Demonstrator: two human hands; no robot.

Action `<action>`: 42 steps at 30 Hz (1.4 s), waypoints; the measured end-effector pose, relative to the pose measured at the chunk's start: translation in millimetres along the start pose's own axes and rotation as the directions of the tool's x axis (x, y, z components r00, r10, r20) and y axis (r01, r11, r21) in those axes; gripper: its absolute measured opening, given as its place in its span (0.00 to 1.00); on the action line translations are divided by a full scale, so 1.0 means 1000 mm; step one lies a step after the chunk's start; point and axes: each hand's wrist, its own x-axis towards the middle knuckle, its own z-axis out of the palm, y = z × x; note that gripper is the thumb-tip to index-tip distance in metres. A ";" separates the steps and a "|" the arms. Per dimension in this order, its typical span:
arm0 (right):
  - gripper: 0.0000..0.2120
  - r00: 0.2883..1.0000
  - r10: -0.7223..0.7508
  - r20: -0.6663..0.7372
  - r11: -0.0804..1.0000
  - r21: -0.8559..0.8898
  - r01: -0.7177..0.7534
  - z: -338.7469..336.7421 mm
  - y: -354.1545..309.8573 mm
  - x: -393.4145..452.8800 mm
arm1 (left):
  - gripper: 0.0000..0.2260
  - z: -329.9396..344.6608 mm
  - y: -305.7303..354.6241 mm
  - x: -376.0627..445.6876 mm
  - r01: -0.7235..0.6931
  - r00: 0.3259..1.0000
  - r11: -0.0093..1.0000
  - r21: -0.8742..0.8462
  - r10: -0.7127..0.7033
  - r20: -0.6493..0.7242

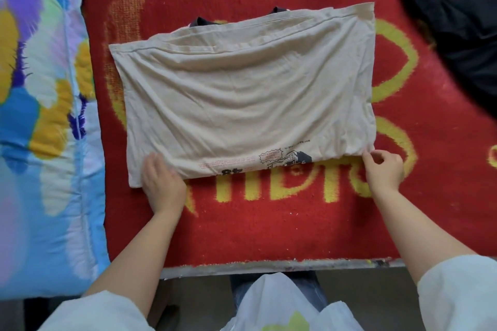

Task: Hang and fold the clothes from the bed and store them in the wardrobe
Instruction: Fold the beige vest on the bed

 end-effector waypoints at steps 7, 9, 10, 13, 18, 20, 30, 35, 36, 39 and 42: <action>0.10 0.958 0.284 0.031 0.892 0.358 -0.276 0.002 -0.007 0.018 | 0.25 0.027 0.038 -0.005 -0.093 0.969 0.993 0.076 0.072 0.238; 0.14 0.913 0.388 0.126 0.690 0.617 -0.379 -0.010 -0.009 0.023 | 0.28 0.029 0.036 -0.003 -0.050 0.960 0.991 0.120 0.014 0.281; 0.15 0.897 0.405 0.175 0.588 0.702 -0.402 -0.016 -0.008 0.026 | 0.29 0.029 0.034 -0.003 -0.047 0.953 0.990 0.131 0.005 0.304; 0.15 0.906 0.343 0.247 0.490 0.776 -0.397 -0.033 0.004 0.038 | 0.30 0.028 0.030 -0.001 -0.070 0.936 0.988 0.140 0.017 0.351; 0.10 0.975 0.120 0.188 0.928 0.329 -0.178 -0.038 0.024 0.040 | 0.31 0.030 0.029 -0.002 -0.078 0.922 0.975 0.207 -0.008 0.387; 0.05 0.987 0.042 0.155 0.993 0.099 -0.058 -0.033 0.025 0.041 | 0.31 0.031 0.034 -0.001 -0.064 0.922 0.968 0.241 -0.035 0.386; 0.15 0.956 0.284 0.077 0.935 0.199 -0.294 -0.017 0.015 0.033 | 0.22 0.021 0.121 0.015 -0.381 0.919 0.912 0.152 0.355 0.172; 0.23 0.965 0.153 0.214 0.969 0.160 -0.189 -0.015 0.002 0.033 | 0.21 0.049 0.228 0.042 -0.837 0.541 0.543 0.065 0.803 0.250; 0.16 0.957 0.134 0.258 0.976 0.131 -0.172 -0.012 0.005 0.036 | 0.19 0.057 0.251 0.044 -0.871 0.488 0.486 0.075 0.832 0.263; 0.18 0.939 0.098 0.329 0.974 0.161 -0.158 -0.009 0.014 0.047 | 0.14 0.068 0.308 0.056 -0.831 0.555 0.544 0.115 0.799 0.232; 0.21 0.937 0.068 0.343 0.963 0.222 -0.152 -0.009 0.023 0.056 | 0.13 0.070 0.326 0.091 -0.554 0.832 0.785 0.278 0.528 0.169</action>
